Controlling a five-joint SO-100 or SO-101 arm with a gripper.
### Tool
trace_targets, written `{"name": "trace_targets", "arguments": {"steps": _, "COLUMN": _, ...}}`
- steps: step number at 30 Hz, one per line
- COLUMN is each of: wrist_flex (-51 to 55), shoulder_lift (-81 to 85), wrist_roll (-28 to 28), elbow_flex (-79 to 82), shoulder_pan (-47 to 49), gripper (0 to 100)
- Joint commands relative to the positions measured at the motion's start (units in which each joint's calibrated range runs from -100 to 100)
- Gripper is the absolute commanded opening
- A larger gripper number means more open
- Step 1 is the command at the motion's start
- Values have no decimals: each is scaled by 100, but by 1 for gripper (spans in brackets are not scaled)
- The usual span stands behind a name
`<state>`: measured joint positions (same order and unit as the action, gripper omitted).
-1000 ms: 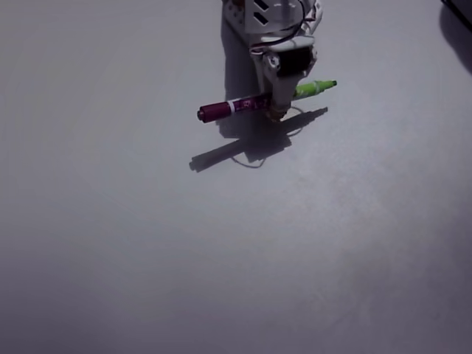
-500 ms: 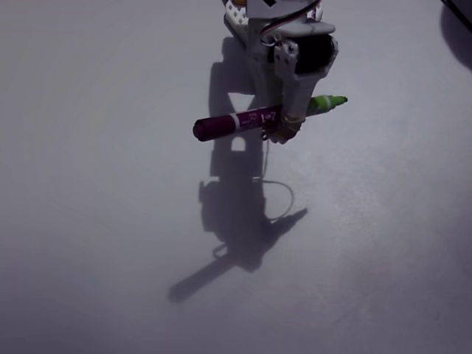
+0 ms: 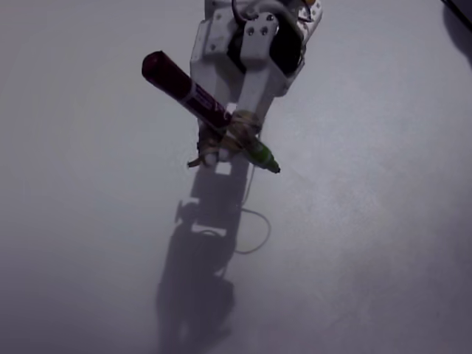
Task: Draw the capital letter X with the green marker.
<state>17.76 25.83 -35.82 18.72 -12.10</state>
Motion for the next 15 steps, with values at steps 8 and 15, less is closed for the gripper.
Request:
{"name": "trace_targets", "arguments": {"steps": 8, "wrist_flex": -5613, "shoulder_lift": -1837, "wrist_roll": -532, "elbow_flex": 1958, "shoulder_pan": -404, "gripper": 1}}
{"name": "trace_targets", "arguments": {"steps": 15, "wrist_flex": -7730, "shoulder_lift": -3265, "wrist_roll": -943, "elbow_flex": 2865, "shoulder_pan": -566, "gripper": 1}}
